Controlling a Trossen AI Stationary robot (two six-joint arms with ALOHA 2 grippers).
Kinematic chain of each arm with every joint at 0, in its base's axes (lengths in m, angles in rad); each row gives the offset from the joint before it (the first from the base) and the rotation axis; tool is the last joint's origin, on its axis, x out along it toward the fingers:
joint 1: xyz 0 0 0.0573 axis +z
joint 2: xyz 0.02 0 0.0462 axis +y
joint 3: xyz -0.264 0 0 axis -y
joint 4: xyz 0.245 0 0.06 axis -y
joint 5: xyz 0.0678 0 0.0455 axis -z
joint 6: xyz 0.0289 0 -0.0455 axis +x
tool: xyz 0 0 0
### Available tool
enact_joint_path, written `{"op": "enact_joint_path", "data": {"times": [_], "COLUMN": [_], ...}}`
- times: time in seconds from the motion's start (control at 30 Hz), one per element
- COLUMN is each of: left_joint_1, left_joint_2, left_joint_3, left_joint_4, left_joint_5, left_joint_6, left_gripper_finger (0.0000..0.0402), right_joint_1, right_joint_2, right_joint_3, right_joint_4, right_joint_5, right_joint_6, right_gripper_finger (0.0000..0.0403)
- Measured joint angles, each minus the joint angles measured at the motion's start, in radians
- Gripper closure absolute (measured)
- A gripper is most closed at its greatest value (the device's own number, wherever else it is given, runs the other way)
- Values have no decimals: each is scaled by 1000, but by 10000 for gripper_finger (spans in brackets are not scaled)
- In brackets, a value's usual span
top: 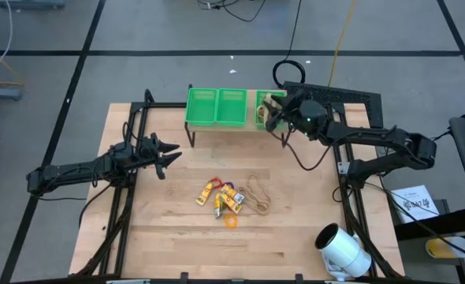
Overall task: Pick & Place Office Desk Supplies
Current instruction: Put the brown rubber band into the right green bin on the shelf
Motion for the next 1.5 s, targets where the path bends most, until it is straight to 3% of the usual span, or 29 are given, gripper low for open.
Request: {"op": "enact_joint_path", "data": {"times": [0.17, 0.27, 0.47, 0.6, 0.77, 1.3, 1.5], "left_joint_1": [0, 0, 0, 0, 0, 0, 0], "left_joint_2": [0, 0, 0, 0, 0, 0, 0], "left_joint_3": [0, 0, 0, 0, 0, 0, 0], "left_joint_4": [0, 0, -1, 0, 0, 0, 0], "left_joint_5": [0, 0, 0, 0, 0, 0, 0], "left_joint_6": [0, 0, 0, 0, 0, 0, 0], "left_gripper_finger": [243, 243, 243, 243, 243, 243, 243], "right_joint_1": [0, -5, -4, 18, 36, -20, -20], "right_joint_2": [-4, -3, -3, -3, -4, -4, -3], "right_joint_3": [2, 2, 2, 2, 10, 343, 364], "right_joint_4": [-21, -68, -106, -92, -107, -749, -733], "right_joint_5": [-18, 37, 127, 100, 33, 30, 2], "right_joint_6": [-26, -93, -213, -261, -75, 215, 205], "right_gripper_finger": [191, 171, 159, 164, 164, 171, 173]}}
